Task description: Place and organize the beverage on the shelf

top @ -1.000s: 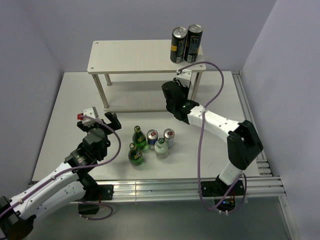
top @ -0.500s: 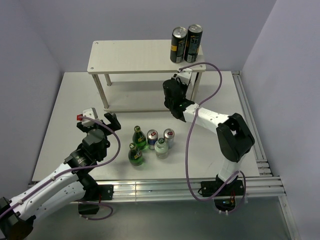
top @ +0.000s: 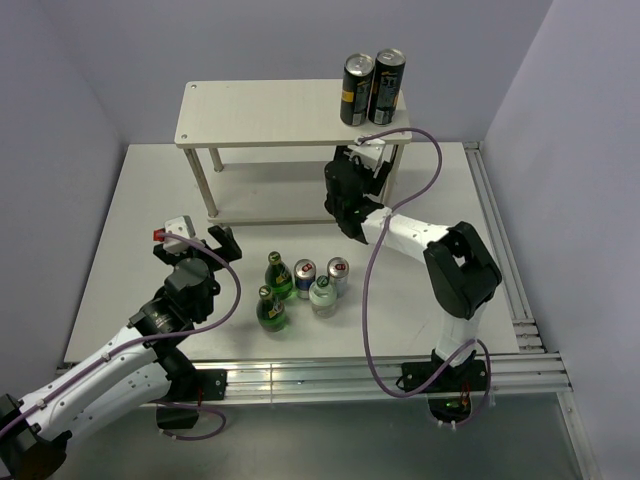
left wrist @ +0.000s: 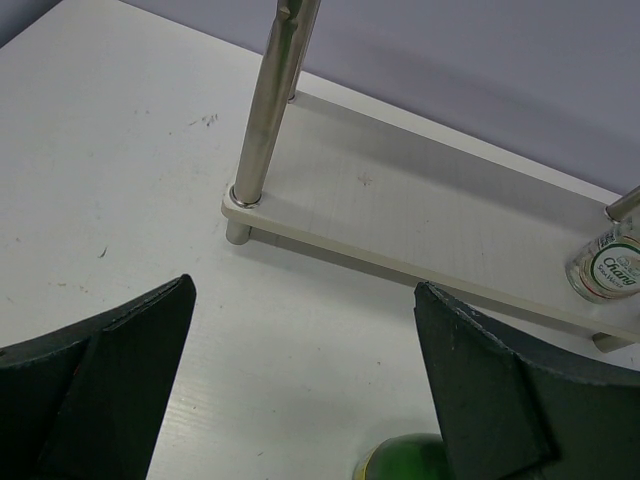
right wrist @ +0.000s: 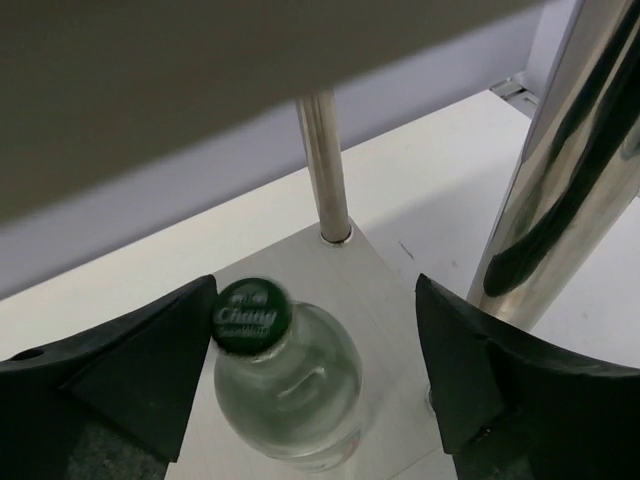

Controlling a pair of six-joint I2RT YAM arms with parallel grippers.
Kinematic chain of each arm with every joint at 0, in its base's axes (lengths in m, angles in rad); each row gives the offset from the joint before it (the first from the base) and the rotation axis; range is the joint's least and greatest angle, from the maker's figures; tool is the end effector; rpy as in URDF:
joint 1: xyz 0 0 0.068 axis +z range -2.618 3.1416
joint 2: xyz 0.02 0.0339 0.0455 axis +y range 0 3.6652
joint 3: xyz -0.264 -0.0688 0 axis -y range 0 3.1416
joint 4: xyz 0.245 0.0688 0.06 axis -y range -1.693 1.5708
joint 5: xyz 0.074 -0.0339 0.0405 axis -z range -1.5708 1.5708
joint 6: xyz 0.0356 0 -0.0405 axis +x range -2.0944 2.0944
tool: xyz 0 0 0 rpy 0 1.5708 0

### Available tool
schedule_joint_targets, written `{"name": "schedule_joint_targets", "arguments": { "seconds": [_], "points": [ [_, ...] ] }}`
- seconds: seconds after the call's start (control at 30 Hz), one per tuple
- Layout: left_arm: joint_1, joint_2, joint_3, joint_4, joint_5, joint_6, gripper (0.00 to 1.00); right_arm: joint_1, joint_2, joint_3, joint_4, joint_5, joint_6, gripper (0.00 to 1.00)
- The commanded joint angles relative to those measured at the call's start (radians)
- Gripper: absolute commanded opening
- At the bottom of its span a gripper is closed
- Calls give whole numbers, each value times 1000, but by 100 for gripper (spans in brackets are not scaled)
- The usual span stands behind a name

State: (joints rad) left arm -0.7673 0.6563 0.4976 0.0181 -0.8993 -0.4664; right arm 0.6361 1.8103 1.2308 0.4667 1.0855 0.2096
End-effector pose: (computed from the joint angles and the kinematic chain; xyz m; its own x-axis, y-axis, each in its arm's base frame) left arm 0.1327 -0.0892 0.2816 -0.0334 -0.3565 -0.9337 -0.1580 0.9244 -0.3472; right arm 0.3489 0.2185 0.2758 0.0009 0.1213 -0.9926 0.4393 0.8916 0.1094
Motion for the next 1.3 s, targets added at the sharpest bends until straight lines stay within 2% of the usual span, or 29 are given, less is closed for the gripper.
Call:
{"name": "schedule_joint_targets", "arguments": {
  "seconds": [0.0, 0.23, 0.4, 0.43, 0.53, 0.73, 0.93, 1.07, 1.2, 1.27],
  "points": [
    [3, -9, 6, 8, -13, -14, 98, -6, 24, 50, 30, 45, 7, 87],
    [3, -14, 4, 11, -13, -12, 98, -1, 1, 45, -5, 44, 20, 89],
    [3, -17, 6, 8, -16, -14, 98, 17, -86, 0, -88, 40, 72, 91],
    [3, -17, 6, 9, -16, -14, 98, 30, -101, -13, -97, 37, 77, 95],
    [3, -21, 4, 8, -15, -15, 98, 57, -153, -48, -135, 28, 80, 96],
    [3, -23, 5, 3, -16, -17, 98, 97, -265, -120, -252, 22, 145, 96],
    [3, -32, 4, 3, -13, -17, 98, 195, -400, -201, -341, 54, 159, 97],
    [3, -29, 4, 2, -15, -18, 98, 260, -486, -241, -476, 50, 237, 96],
    [3, -26, 4, 3, -15, -17, 98, 405, -578, -298, -609, 89, 316, 96],
    [3, -23, 2, 5, -13, -15, 98, 487, -620, -316, -721, 90, 410, 96]
  ]
}}
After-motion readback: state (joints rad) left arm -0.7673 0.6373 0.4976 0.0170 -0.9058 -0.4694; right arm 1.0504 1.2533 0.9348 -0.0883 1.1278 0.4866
